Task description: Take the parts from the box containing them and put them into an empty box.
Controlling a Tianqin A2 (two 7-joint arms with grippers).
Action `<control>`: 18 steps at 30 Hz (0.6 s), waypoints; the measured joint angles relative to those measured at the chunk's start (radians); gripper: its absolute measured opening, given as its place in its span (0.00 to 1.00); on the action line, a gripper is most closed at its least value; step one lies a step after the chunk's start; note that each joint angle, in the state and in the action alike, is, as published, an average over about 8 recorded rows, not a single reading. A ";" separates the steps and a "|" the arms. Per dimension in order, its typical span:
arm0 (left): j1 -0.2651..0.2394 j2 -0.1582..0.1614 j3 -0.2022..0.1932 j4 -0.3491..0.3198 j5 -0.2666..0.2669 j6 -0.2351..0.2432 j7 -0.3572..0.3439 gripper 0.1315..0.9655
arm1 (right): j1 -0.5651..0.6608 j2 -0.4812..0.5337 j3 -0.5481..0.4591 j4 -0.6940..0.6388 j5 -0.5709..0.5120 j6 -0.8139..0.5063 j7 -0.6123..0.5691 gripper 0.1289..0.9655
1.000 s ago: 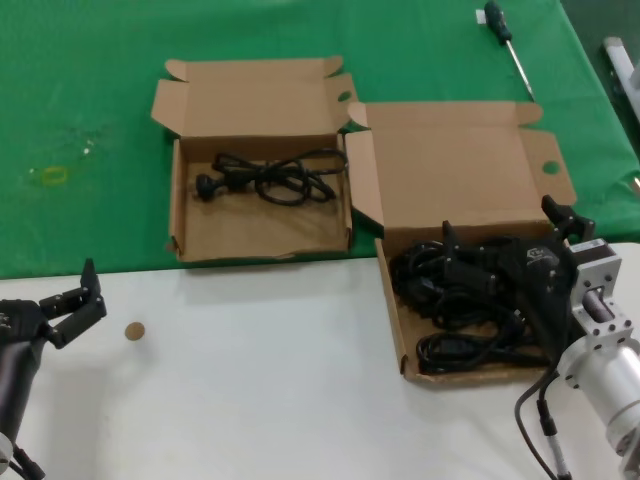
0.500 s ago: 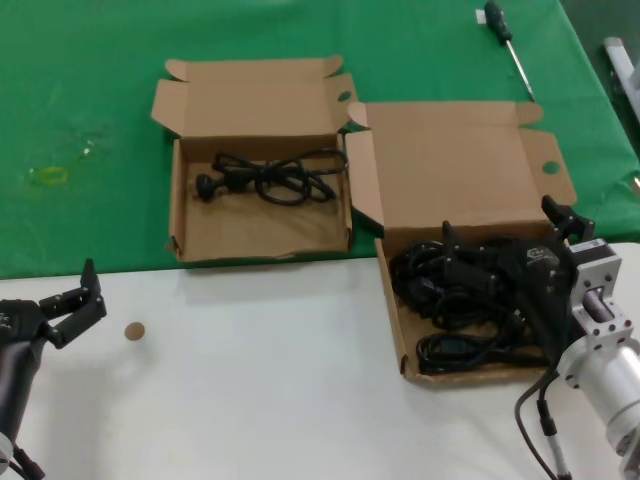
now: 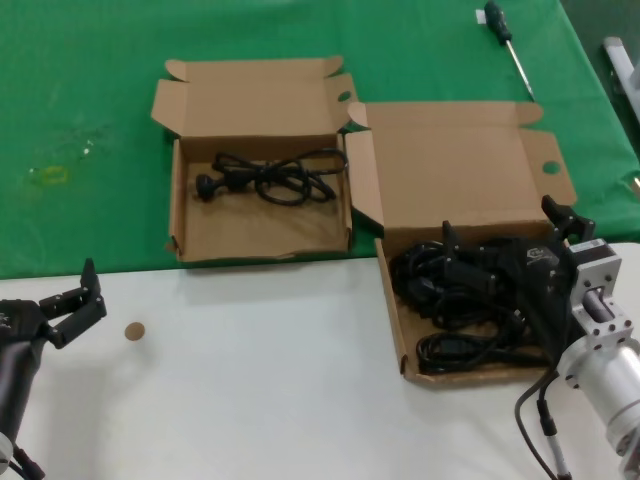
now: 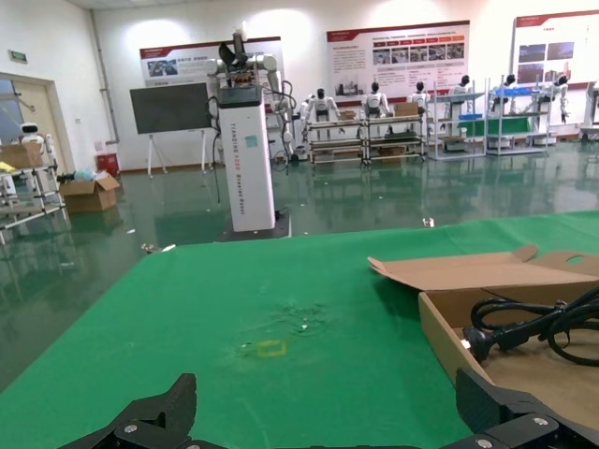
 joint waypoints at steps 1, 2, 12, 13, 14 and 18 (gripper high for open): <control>0.000 0.000 0.000 0.000 0.000 0.000 0.000 1.00 | 0.000 0.000 0.000 0.000 0.000 0.000 0.000 1.00; 0.000 0.000 0.000 0.000 0.000 0.000 0.000 1.00 | 0.000 0.000 0.000 0.000 0.000 0.000 0.000 1.00; 0.000 0.000 0.000 0.000 0.000 0.000 0.000 1.00 | 0.000 0.000 0.000 0.000 0.000 0.000 0.000 1.00; 0.000 0.000 0.000 0.000 0.000 0.000 0.000 1.00 | 0.000 0.000 0.000 0.000 0.000 0.000 0.000 1.00; 0.000 0.000 0.000 0.000 0.000 0.000 0.000 1.00 | 0.000 0.000 0.000 0.000 0.000 0.000 0.000 1.00; 0.000 0.000 0.000 0.000 0.000 0.000 0.000 1.00 | 0.000 0.000 0.000 0.000 0.000 0.000 0.000 1.00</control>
